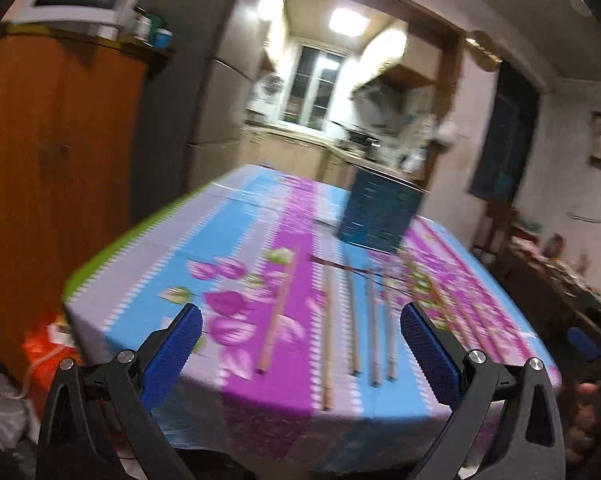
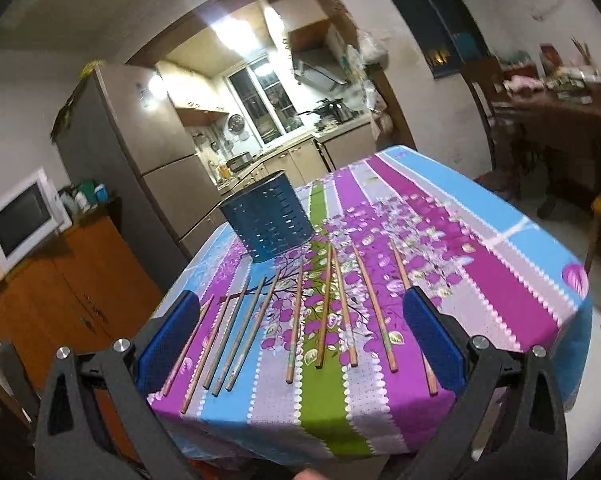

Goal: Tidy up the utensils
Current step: 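Move both grippers over the loose bamboo chopsticks on the tablecloth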

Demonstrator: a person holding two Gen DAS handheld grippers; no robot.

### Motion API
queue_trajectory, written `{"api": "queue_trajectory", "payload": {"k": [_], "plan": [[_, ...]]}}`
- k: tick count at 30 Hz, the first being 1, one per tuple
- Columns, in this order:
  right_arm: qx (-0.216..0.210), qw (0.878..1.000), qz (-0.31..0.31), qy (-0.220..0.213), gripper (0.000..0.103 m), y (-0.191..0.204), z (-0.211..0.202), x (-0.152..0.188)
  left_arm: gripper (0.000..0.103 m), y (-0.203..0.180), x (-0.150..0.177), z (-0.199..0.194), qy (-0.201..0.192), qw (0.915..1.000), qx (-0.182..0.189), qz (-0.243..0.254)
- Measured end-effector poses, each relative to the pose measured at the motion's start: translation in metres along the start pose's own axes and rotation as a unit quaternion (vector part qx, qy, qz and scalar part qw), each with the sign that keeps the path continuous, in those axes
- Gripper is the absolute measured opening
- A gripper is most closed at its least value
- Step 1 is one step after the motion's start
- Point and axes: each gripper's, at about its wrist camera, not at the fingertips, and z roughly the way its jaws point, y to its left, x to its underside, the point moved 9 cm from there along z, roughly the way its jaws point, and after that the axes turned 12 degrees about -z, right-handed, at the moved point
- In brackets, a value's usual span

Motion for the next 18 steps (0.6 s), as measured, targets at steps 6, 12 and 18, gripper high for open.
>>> {"api": "queue_trajectory", "payload": {"k": [6, 12, 18], "plan": [[0.032, 0.999, -0.038, -0.019, 0.098, -0.005, -0.006, -0.016, 0.100, 0.001, -0.036, -0.014, -0.084, 0.9923, -0.045, 0.080], [0.138, 0.978, -0.140, -0.069, 0.098, -0.028, -0.031, -0.050, 0.099, 0.016, -0.062, -0.011, -0.084, 0.9856, -0.078, 0.124], [0.122, 0.976, -0.178, 0.006, 0.098, -0.029, -0.013, -0.018, 0.086, 0.005, -0.017, -0.005, -0.005, 0.9801, -0.020, 0.197]]}}
